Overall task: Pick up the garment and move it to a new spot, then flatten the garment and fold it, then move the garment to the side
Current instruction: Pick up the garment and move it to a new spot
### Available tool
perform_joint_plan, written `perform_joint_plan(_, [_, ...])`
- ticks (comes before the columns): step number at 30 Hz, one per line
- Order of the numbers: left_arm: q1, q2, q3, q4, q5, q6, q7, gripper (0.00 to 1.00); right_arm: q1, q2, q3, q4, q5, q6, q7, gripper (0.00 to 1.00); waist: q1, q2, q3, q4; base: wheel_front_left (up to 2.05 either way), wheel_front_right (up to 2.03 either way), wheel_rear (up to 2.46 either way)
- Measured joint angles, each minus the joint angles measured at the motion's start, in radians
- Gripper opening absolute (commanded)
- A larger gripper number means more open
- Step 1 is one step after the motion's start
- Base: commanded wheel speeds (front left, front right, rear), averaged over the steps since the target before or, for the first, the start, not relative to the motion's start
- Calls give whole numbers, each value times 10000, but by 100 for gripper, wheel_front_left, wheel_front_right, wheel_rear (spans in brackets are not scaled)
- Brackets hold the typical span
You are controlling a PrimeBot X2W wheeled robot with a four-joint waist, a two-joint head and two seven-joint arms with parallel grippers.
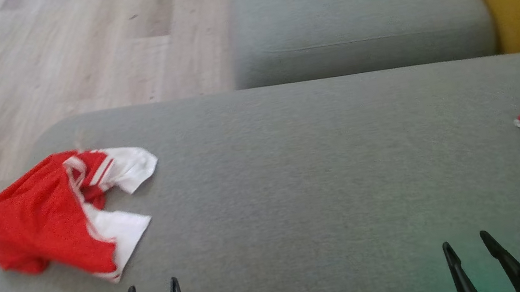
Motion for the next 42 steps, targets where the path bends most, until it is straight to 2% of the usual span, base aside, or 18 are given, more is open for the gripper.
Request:
perform_joint_plan(11, [-47, 0, 330, 79, 138, 6, 0, 100, -11, 25, 29, -111, 2, 0, 0, 100, 0, 0, 267, 1973, 0, 0, 0])
perform_joint_plan(13, [-43, 0, 493, 21, 132, 115, 2, 100, -37, 25, 134, -104, -2, 0, 0, 100, 0, 0, 351, 2350, 0, 0, 0])
perform_joint_plan(22, [-45, -2, 591, -558, -138, 788, 0, 100, -1034, -54, 516, 113, 0, 0, 0, 100, 0, 0, 1133, 3135, 0, 0, 0])
perform_joint_plan(28, [-44, -2, 545, -748, -234, 965, 0, 100, -1225, -293, 617, 228, 61, 0, 0, 100, 1, 0, 1437, 3378, 0, 0, 0])
perform_joint_plan(31, [-77, -2, 489, -719, -228, 905, 0, 100, -1205, -301, 491, 228, 109, 0, 0, 100, 1, -1, 1496, 3421, 0, 0, 0])
perform_joint_plan(35, [-783, -4, 412, -610, -100, 554, 0, 100, -843, -405, 54, -71, 10, 0, 0, 100, 0, 0, 1718, 3520, 0, 0, 0])
perform_joint_plan(42, [-4029, 98, 941, -690, -61, 2, -4, 100, -1040, -1670, 119, -481, -192, 0, 0, 100, 1, -1, 2901, 3288, 0, 0, 0])
